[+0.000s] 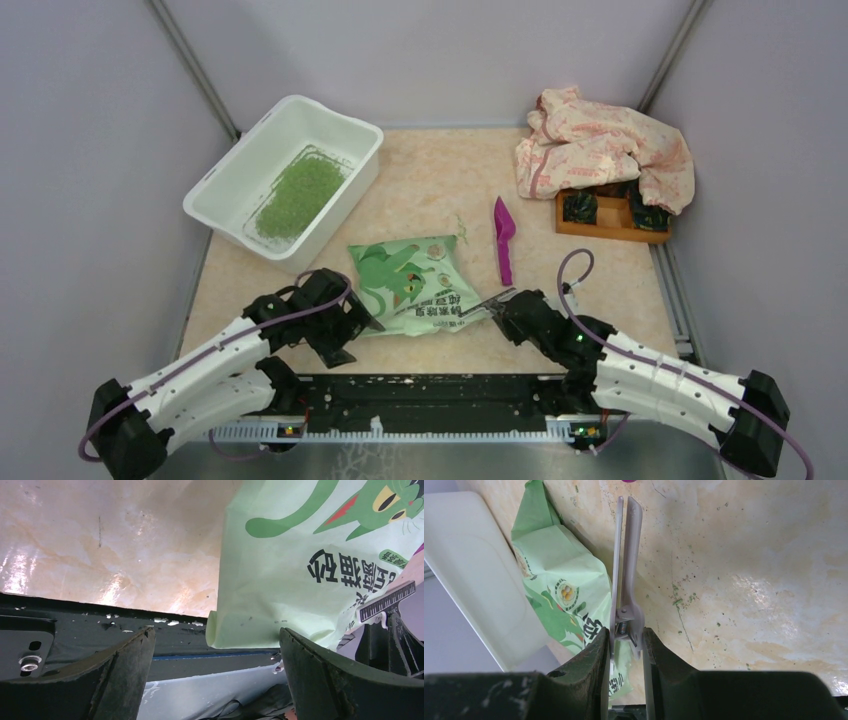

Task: Fill the litter box with clean litter
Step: Clamp the cat litter bag at the center of the board.

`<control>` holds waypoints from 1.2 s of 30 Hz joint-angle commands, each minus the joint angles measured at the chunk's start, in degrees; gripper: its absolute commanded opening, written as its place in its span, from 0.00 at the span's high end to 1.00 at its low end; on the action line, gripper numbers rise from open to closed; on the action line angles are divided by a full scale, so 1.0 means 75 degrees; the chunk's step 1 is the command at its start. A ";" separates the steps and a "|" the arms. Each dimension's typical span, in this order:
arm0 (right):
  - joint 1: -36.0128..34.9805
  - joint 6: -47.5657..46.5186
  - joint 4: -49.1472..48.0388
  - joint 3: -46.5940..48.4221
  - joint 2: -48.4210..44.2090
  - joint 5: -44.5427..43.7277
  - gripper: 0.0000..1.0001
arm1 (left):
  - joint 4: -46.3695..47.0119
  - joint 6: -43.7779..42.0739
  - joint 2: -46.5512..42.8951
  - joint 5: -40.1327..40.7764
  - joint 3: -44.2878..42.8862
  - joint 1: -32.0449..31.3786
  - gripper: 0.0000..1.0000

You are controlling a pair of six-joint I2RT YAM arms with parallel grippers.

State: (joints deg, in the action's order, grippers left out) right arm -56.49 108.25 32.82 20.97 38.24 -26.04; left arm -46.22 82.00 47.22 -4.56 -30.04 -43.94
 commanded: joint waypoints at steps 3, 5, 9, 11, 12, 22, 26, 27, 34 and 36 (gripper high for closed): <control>-0.0085 0.0028 -0.0102 -0.0056 -0.0097 -0.0103 1.00 | 0.0356 0.0824 0.0090 0.0369 0.0080 -0.0006 0.01; -0.0085 0.0028 -0.0079 -0.0061 -0.0112 -0.0102 1.00 | 0.0482 0.0927 0.0096 0.0515 0.0101 -0.0005 0.02; -0.0085 0.0038 -0.0011 -0.0054 -0.0171 -0.0112 1.00 | 0.0688 0.1056 0.0208 0.0792 0.0117 -0.0002 0.11; -0.0085 0.0051 0.0009 -0.0067 -0.0205 -0.0108 1.00 | 0.0733 0.1070 0.0293 0.0817 0.0121 -0.0001 0.18; -0.0093 0.0051 0.0007 -0.0066 -0.0211 -0.0107 1.00 | 0.0745 0.1081 0.0319 0.0827 0.0125 -0.0002 0.22; -0.0089 0.0098 -0.0002 -0.0122 -0.0212 0.0010 1.00 | 0.0931 0.1027 0.0150 0.0648 0.0380 -0.0009 0.56; -0.0086 0.0084 -0.0113 -0.0143 -0.0170 0.0119 1.00 | 0.1009 0.1040 0.0026 0.0646 0.0491 -0.0012 0.65; -0.0093 0.0085 -0.0118 -0.0127 -0.0130 0.0156 1.00 | 0.1062 0.1057 0.0003 0.0643 0.0534 -0.0011 0.66; -0.0089 0.0037 -0.0125 -0.0010 0.0064 0.0235 1.00 | 0.1207 0.1058 -0.0013 0.0337 0.0619 -0.0012 0.68; -0.0087 0.0031 -0.0124 0.0006 0.0092 0.0238 1.00 | 0.1269 0.1065 -0.0017 0.0314 0.0619 -0.0012 0.68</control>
State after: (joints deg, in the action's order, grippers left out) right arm -56.51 108.62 33.01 19.86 38.70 -24.75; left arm -38.48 85.95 47.66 -1.65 -25.98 -43.94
